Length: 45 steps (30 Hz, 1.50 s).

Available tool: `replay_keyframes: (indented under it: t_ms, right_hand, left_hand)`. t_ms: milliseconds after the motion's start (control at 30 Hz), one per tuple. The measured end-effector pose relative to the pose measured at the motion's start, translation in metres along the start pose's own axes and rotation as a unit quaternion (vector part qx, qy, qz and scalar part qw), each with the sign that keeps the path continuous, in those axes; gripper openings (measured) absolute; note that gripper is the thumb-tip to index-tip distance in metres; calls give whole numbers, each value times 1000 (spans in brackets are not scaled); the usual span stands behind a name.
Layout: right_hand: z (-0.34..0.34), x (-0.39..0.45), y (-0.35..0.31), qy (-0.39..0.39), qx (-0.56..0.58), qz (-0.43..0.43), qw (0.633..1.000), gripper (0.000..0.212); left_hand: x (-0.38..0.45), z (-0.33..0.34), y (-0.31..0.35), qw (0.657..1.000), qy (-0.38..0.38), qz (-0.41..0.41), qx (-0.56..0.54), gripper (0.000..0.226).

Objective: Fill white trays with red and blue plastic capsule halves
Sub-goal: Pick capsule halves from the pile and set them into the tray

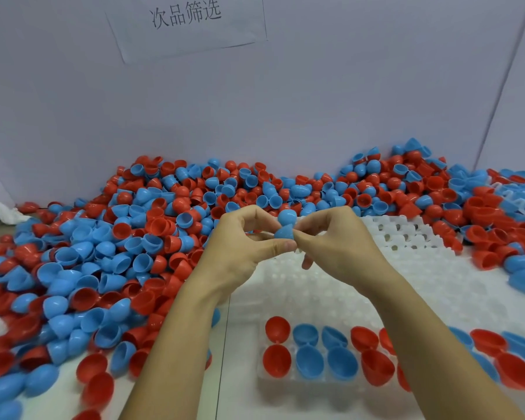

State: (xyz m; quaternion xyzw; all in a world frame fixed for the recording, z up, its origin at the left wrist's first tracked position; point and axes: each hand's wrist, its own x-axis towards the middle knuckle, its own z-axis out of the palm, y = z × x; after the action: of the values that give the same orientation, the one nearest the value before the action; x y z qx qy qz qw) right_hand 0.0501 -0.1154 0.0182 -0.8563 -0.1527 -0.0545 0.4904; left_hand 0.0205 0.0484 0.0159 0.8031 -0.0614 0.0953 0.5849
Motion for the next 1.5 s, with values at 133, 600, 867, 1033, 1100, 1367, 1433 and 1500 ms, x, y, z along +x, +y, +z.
replay_keyframes:
  t_ms: [133, 600, 867, 1033, 1100, 1367, 1433, 1500]
  right_hand:
    - [4, -1, -2, 44, 11, -6, 999, 14]
    - [4, -2, -6, -30, -43, -22, 998, 3]
    - [15, -12, -14, -216, -264, -10, 940, 14]
    - [28, -14, -13, -235, -308, -11, 922, 22]
    - [32, -15, -13, -230, -316, -12, 920, 24]
    - [21, -18, -13, -230, -316, -30, 920, 24]
    - [15, -17, -11, -224, -300, -40, 926, 27]
    - [10, -15, -8, -202, -277, -52, 938, 31]
  left_hand:
    - [-1, -4, -3, 1000, -7, -18, 6, 29]
    - [0, -24, -6, 996, -32, -67, -47, 42]
    - [1, -54, -14, 953, 294, -51, -51, 7]
    - [1, -54, -17, 950, 302, -61, 51, 6]
    - [2, -53, -19, 949, 277, -64, 139, 5]
    - [0, -41, -25, 905, 104, -138, 389, 15]
    - [0, -36, -27, 858, 66, -168, 481, 28]
    - [2, -30, -29, 829, 51, -200, 520, 36]
